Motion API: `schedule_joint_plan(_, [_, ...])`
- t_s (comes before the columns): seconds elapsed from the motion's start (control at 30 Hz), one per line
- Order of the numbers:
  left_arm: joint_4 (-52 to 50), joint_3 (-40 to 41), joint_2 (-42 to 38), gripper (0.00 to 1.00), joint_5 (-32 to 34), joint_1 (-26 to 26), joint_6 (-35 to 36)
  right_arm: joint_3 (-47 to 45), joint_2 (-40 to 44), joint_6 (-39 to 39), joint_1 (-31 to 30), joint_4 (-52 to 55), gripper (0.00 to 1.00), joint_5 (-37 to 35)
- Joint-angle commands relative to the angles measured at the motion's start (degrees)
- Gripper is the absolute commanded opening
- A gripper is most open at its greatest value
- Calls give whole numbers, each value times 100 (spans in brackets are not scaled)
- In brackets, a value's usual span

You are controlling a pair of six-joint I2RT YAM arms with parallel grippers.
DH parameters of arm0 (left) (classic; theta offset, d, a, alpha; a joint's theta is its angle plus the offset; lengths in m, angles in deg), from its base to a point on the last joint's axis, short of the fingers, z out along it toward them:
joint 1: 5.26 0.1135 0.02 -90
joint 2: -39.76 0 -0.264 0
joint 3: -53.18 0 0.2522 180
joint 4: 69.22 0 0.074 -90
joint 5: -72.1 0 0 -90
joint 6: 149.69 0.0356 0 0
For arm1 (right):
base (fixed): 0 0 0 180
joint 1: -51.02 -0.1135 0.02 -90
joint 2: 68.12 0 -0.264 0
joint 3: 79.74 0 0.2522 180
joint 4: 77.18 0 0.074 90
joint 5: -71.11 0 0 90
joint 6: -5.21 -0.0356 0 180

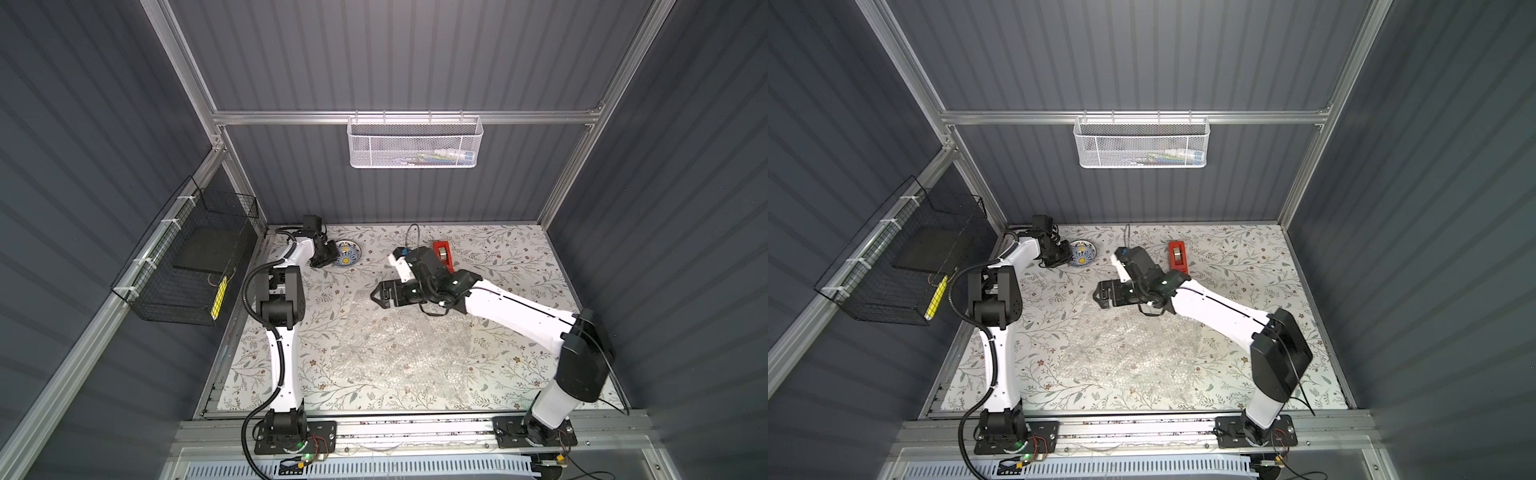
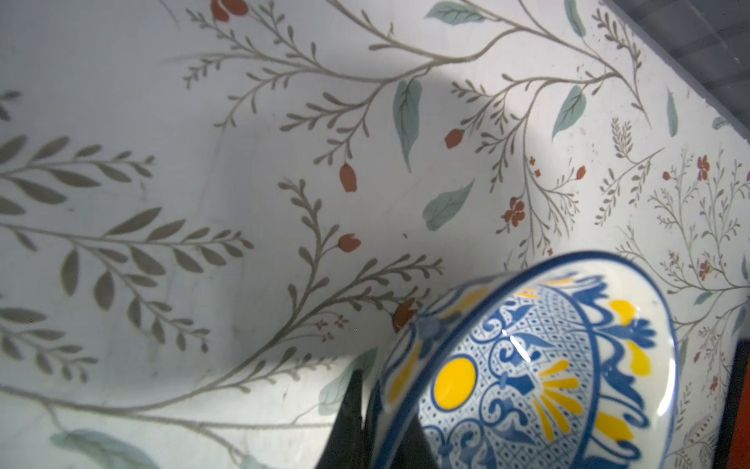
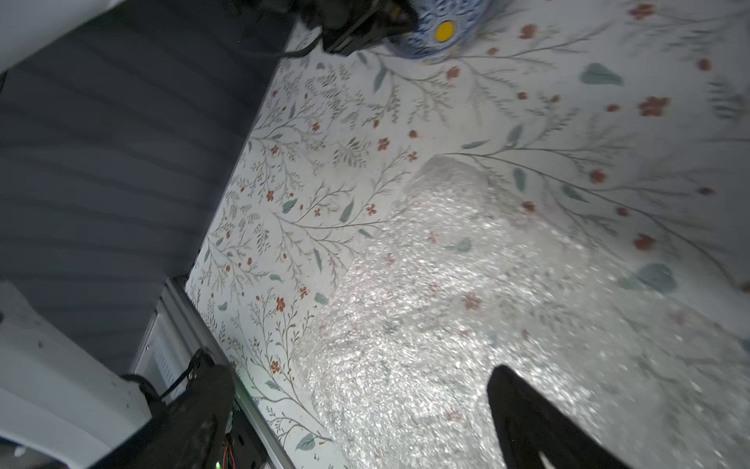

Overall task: Wrap bowls in bubble wrap
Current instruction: Pick up the bowl from the center of the board, then place the bowl on the bubble wrap.

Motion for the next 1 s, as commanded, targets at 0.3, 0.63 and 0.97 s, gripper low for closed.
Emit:
schedule_joint_plan(0.3, [-207, 1711, -2307, 0, -197, -224, -7, -2762, 2718, -1847, 1181, 1719, 99, -1097])
schedule_joint_plan(0.63, [-283, 3782, -4354, 0, -303, -1867, -707, -3977, 4005, -2220, 1617, 1930, 99, -428])
schedule_joint_plan(0.97, [456, 5300, -5123, 0, -52, -3749, -1970, -4752, 4970, -2710, 1603, 2190, 99, -101])
